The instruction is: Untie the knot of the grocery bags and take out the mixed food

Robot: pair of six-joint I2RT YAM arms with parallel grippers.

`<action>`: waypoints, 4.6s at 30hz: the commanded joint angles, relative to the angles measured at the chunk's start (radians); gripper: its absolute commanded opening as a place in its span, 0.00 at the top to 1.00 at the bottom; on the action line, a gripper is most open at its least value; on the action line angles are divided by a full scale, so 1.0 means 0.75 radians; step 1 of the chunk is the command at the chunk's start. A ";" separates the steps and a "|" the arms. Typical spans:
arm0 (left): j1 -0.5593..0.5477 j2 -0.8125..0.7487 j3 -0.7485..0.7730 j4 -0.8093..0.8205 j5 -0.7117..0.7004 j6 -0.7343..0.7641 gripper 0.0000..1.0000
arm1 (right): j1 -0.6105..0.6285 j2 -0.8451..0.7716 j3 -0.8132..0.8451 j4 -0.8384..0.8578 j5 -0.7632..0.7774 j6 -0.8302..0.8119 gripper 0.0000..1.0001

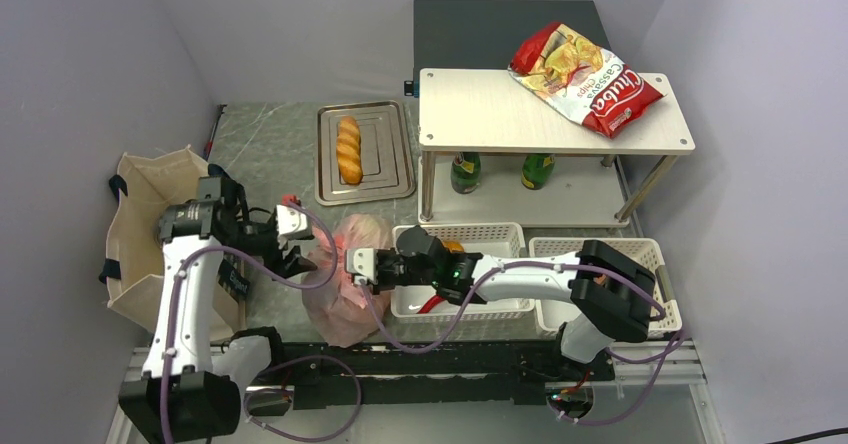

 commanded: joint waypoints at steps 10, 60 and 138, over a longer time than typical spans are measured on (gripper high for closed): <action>-0.297 0.050 -0.291 0.434 -0.126 -0.218 0.46 | -0.029 -0.012 -0.055 0.514 0.117 0.008 1.00; 0.691 -0.036 -0.210 0.245 -0.063 0.341 1.00 | -0.216 -0.024 0.206 -0.145 -0.156 0.080 0.55; 0.725 -0.052 0.207 -0.051 0.328 -0.039 0.99 | -0.350 0.058 0.467 -0.177 -0.208 0.271 0.40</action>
